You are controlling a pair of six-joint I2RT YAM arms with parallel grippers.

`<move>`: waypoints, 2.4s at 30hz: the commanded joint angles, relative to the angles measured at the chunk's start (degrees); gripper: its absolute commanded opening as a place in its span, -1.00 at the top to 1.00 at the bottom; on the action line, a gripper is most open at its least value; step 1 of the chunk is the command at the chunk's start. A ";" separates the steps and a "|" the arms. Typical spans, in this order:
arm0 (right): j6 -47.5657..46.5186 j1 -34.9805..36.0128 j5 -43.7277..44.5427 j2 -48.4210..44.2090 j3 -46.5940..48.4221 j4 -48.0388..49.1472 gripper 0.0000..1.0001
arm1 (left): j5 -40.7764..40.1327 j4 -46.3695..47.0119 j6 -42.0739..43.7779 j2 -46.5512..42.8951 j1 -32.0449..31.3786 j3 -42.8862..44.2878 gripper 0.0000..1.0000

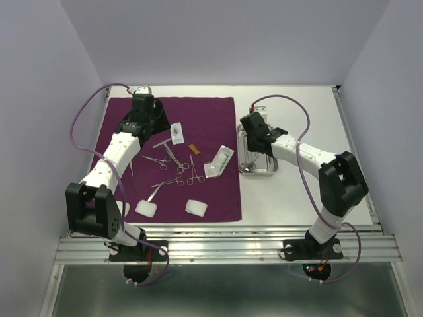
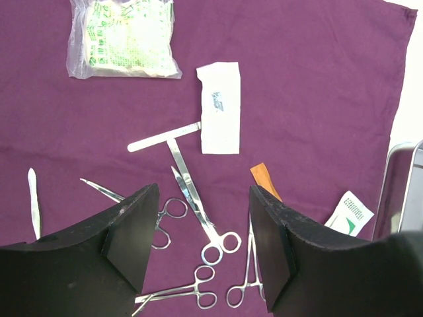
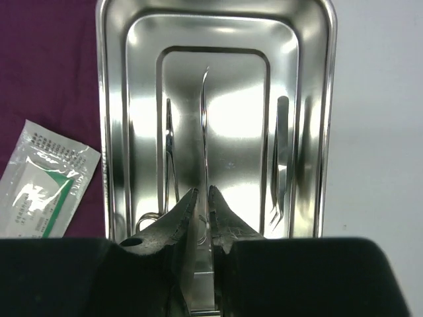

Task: Prepare the surgical pack
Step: Place the medical item in the container, then pick up the medical item from the surgical kit.

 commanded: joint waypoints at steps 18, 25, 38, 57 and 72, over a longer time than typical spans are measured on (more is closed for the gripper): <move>1.04 0.30 -4.97 1.04 -5.04 7.03 0.52 | -0.61 -0.67 -0.21 -4.01 0.17 -0.48 -0.40; -0.18 0.30 -6.98 0.34 -2.76 5.54 0.15 | -0.70 -0.76 -0.30 -4.01 0.08 -0.57 -0.41; 0.69 10.74 -8.83 3.75 8.84 2.02 -0.08 | -2.46 -2.34 -0.91 -4.62 0.08 -0.13 -0.46; 3.15 22.44 -9.71 29.69 32.23 -4.05 -0.01 | -8.26 -7.09 -1.00 -9.46 5.44 -0.65 -0.46; 5.26 24.55 -4.97 34.17 34.25 -8.44 0.37 | -6.85 -6.12 -0.03 -11.04 5.79 -2.85 -0.45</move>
